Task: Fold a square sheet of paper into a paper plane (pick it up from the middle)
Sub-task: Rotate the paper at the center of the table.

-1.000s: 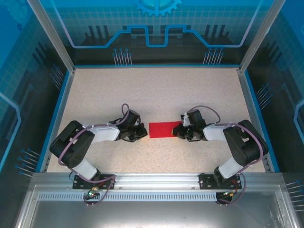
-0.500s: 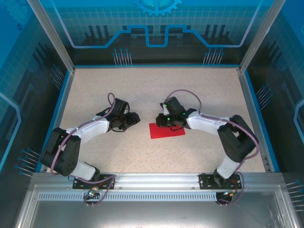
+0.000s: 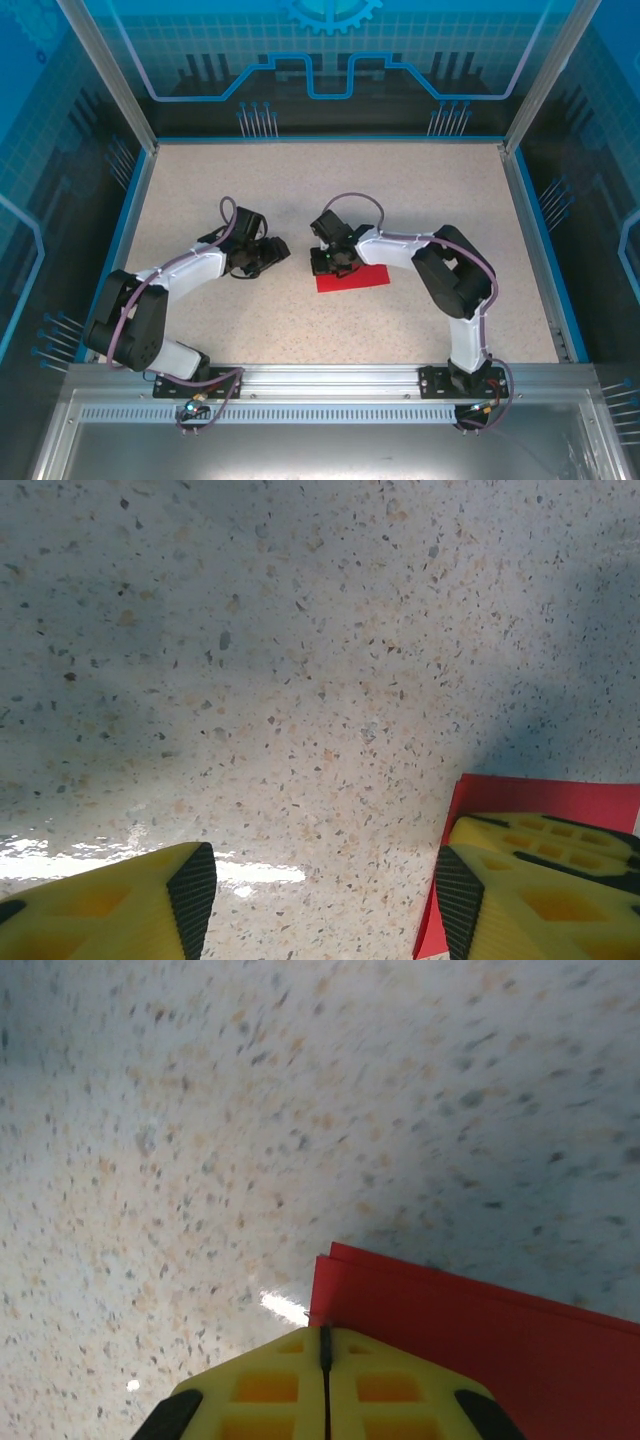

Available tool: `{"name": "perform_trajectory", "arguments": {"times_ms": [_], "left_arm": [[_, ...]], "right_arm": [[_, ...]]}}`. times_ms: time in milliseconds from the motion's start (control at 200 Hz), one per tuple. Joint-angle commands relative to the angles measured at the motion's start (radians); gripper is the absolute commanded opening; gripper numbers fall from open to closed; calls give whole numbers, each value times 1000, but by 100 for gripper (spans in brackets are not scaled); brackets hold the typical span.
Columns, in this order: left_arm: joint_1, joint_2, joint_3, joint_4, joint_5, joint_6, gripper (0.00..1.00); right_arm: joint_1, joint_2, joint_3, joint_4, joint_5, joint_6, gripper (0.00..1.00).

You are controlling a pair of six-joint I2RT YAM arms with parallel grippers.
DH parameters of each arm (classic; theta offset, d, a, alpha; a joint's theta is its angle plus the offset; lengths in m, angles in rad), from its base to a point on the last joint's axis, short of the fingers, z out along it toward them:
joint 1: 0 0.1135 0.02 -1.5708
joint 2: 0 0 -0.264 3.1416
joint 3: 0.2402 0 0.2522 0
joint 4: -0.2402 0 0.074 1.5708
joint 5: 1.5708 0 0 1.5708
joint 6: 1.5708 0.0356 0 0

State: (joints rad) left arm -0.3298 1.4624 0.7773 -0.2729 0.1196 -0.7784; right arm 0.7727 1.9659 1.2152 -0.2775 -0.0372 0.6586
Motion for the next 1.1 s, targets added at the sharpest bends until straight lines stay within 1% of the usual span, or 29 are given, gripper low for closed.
{"name": "perform_trajectory", "arguments": {"times_ms": [0, 90, 150, 185, 255, 285, 310, 340, 375, 440, 545, 595, 720, 740, 945, 1095], "left_arm": [[11, -24, 18, -4, 14, 13, 64], [11, -23, 18, -5, 12, 13, 65], [11, -20, 17, -1, 13, 13, 67], [11, -18, 17, 3, 17, 11, 68], [11, -13, 17, 10, 26, 13, 71], [11, -11, 16, 16, 30, 12, 72], [11, -11, 16, 21, 36, 14, 73], [12, -11, 15, 28, 44, 18, 74], [11, -9, 15, 36, 61, 31, 76], [10, -8, 19, 41, 76, 52, 78], [6, -6, 16, 64, 104, 83, 84], [6, -6, 19, 66, 110, 95, 88], [3, -7, 26, 62, 117, 118, 97], [3, -6, 29, 60, 119, 121, 98], [-17, 2, 46, 53, 142, 143, 99], [-47, 31, 63, 49, 180, 151, 99]], "right_arm": [[53, 25, -26, -91, -90, -107, 6], [62, -25, -118, -99, -164, -200, 5], [56, -93, -202, -100, -188, -251, 5], [52, -146, -236, -100, -189, -273, 6], [30, -252, -291, -92, -165, -266, 12], [15, -298, -302, -87, -151, -247, 17], [2, -334, -311, -80, -133, -225, 24], [-13, -374, -323, -71, -103, -189, 34], [-32, -409, -330, -63, -59, -142, 38], [-72, -444, -366, -71, 27, -54, 49], [-131, -427, -379, -87, 106, 17, 57], [-149, -400, -367, -78, 104, 22, 60], [-166, -333, -341, -62, 92, 36, 65], [-172, -319, -310, -64, 92, 41, 65], [-187, -238, -291, -44, 85, 54, 66], [-187, -154, -231, 8, 25, -31, 66]]}}
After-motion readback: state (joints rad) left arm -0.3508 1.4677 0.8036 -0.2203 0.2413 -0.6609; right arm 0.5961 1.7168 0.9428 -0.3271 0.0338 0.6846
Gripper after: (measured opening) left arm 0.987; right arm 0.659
